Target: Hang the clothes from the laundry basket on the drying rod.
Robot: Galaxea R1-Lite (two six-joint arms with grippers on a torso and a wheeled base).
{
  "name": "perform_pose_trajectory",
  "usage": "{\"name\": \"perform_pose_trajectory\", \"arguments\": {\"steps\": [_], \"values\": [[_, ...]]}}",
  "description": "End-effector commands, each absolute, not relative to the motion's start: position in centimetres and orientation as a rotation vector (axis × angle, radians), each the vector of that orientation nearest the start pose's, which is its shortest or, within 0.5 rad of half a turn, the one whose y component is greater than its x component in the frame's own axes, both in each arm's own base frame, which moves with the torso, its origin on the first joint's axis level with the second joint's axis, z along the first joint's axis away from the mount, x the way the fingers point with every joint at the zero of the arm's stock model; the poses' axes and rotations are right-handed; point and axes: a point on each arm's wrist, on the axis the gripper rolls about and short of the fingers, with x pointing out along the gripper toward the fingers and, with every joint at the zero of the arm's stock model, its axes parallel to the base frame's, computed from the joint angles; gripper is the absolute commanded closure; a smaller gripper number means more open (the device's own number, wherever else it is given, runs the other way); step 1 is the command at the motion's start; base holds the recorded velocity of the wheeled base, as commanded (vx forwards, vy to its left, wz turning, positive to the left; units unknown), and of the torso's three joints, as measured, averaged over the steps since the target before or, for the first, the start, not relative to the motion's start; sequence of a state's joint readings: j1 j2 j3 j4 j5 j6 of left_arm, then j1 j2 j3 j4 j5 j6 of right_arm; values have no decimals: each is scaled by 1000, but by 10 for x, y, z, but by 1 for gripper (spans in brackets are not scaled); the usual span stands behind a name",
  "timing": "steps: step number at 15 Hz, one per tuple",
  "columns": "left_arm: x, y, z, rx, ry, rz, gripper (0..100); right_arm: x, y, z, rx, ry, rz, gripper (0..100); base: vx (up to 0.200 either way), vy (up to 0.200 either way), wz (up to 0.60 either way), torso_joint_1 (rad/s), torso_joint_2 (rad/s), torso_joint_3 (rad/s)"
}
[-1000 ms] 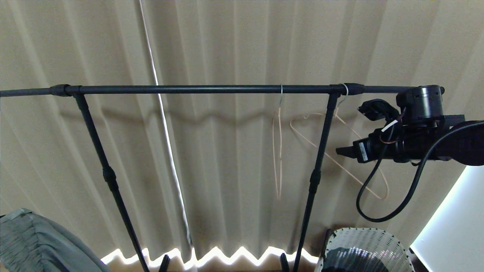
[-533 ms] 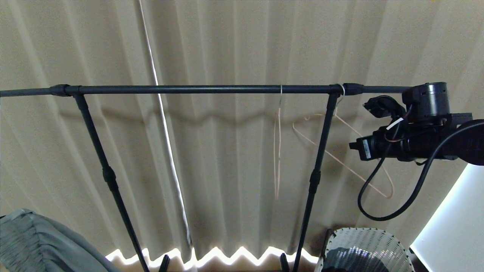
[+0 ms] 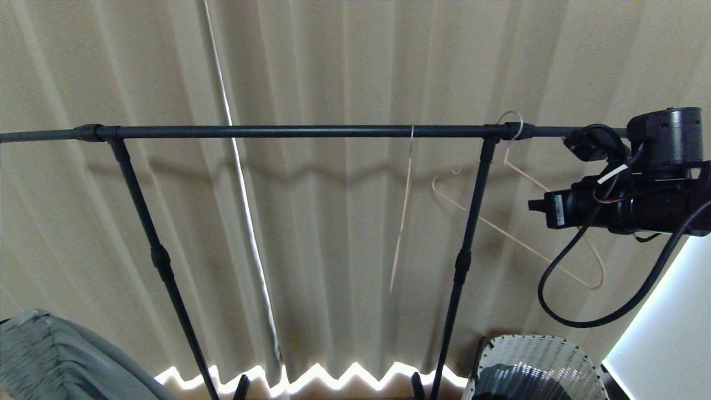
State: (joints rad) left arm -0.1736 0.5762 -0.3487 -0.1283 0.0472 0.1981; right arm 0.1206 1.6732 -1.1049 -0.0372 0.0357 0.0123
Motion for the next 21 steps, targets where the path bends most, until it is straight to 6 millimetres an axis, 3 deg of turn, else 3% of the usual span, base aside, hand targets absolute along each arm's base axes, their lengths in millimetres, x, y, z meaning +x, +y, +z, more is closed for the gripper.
{"name": "perform_pose_trajectory", "arguments": {"steps": [1,5,11,17,21], "values": [[36,-5,188,209,79,-136,100,286,33,236,6,465,139,100,0,0,0,0,0,0],[35,-5,187,216,73,-136,100,275,27,239,10,454,117,100,0,0,0,0,0,0],[34,-5,188,220,67,-135,100,225,6,238,26,436,51,100,0,0,0,0,0,0],[34,-5,185,240,77,-137,100,186,-4,217,6,382,7,100,-200,0,0,3,2,3],[34,-5,184,240,78,-137,100,175,-4,206,9,406,5,100,-200,0,0,0,5,5]]}}
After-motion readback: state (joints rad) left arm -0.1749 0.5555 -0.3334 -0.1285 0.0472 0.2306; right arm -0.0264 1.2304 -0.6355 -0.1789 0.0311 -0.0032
